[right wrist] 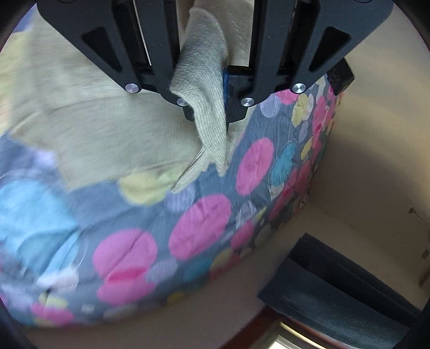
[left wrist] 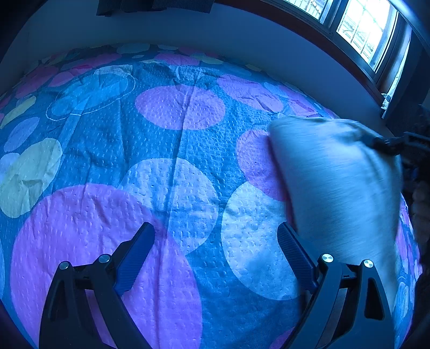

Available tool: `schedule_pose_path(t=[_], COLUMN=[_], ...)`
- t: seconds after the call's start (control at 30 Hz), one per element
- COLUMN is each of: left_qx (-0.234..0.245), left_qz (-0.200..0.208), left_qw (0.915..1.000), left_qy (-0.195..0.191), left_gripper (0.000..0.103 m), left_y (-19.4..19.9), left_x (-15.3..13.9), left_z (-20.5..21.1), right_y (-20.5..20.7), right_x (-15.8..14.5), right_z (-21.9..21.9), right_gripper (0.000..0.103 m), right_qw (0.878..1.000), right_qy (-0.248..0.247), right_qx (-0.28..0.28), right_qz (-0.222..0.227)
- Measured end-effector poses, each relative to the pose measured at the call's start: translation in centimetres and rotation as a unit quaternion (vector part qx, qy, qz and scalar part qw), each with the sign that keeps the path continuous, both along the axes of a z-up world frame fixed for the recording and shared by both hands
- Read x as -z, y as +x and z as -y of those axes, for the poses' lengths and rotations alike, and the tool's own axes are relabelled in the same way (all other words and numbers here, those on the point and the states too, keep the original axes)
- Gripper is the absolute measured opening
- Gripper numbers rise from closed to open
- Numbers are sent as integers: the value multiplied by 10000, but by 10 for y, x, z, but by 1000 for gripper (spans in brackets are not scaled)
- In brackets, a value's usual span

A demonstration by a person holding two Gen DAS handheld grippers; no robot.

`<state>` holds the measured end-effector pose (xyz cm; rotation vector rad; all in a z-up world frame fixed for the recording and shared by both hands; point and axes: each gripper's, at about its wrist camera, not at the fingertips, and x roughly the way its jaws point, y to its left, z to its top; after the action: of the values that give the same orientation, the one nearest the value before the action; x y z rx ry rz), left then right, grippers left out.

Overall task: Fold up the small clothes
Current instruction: 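Grasp the sweater edge with the right gripper and lift it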

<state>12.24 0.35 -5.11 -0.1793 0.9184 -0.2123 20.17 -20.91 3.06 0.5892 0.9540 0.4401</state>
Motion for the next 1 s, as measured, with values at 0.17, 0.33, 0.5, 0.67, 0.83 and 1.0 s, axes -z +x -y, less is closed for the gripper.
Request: schedule_pose_path(t=[0.17,0.33,0.5,0.67,0.83,1.0], left_qx=[6,14,15,16,17,14], left_qz=[0,-2,-7,-8,-4,15], left_qw=[10000,9999,9999,9999,9999,10000], left_qy=[64,99,99,127,134,92], left_gripper=[91,92,92,92,92,92], left_y=[0,1,1,2,1,1], left_x=[0,1,1,2,1,0], left_z=[2,4,4,4,4,4], right_y=[-12,-11,-16,-12,-9,-55], right_x=[-1,50,73,46,70,52], right_z=[57,93,112,103,103,127], right_gripper=[6,6,6,6,12,35], right_qw=[9980,9910,9890,9931,9910,9879], right_qy=[-348,-450,26,-248,-272,391], right_qx=[516,1036,1238,1093,1076,1405], right_qz=[-95,-718,-814,-336,-750,-524])
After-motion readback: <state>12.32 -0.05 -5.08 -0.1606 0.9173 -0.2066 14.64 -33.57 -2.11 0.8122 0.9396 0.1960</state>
